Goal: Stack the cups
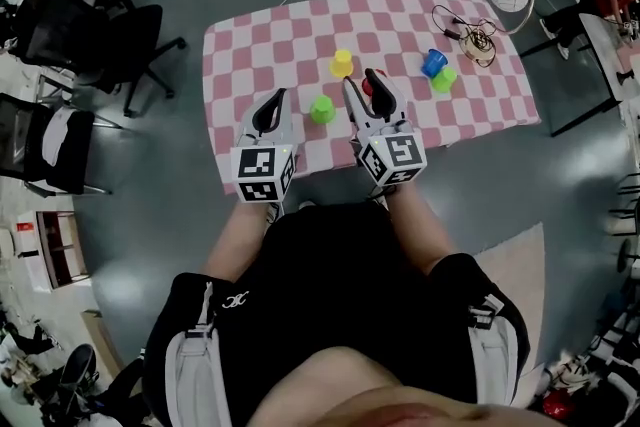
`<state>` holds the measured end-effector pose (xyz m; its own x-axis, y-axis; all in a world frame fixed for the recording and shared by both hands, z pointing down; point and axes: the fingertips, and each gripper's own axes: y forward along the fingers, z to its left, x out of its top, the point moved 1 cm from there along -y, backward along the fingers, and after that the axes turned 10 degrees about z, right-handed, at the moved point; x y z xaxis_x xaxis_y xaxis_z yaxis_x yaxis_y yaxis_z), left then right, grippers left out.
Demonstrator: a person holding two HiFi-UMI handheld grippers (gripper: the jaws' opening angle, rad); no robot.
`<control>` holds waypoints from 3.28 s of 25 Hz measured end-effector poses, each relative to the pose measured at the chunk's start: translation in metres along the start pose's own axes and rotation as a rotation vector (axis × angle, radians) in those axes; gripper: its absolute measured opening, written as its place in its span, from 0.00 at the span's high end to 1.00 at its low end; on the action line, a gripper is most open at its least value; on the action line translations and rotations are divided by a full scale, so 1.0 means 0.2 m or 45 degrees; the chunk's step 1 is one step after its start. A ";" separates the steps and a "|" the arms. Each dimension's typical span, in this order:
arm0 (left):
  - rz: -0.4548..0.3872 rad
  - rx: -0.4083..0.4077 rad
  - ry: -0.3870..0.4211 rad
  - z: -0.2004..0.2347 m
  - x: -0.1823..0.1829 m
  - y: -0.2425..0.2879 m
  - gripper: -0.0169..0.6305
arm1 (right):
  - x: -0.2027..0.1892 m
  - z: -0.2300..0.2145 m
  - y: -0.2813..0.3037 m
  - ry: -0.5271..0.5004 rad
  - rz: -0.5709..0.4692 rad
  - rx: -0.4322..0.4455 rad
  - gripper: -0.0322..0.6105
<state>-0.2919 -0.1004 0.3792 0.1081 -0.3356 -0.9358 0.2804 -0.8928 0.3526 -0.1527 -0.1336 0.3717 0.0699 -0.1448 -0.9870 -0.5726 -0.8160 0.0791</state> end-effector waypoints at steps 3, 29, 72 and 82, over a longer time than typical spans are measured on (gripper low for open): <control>0.003 0.008 -0.007 0.03 0.00 -0.01 0.95 | -0.04 0.04 0.04 -0.025 0.051 0.040 0.62; 0.065 0.100 -0.068 0.17 -0.17 -0.16 0.95 | -0.92 0.13 0.24 -0.081 0.607 0.097 0.53; 0.140 -0.083 -0.131 0.03 -0.24 0.06 0.95 | -1.12 -0.28 0.04 -0.055 0.812 -0.223 0.60; 0.107 -0.099 -0.064 -0.06 -0.21 0.09 0.95 | -1.29 -0.42 0.04 0.018 0.819 -0.304 0.61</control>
<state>-0.2803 -0.0987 0.4240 0.0869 -0.4246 -0.9012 0.3460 -0.8354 0.4270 -0.1063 -0.1506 0.6385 -0.2124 -0.6476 -0.7317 -0.3084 -0.6661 0.6791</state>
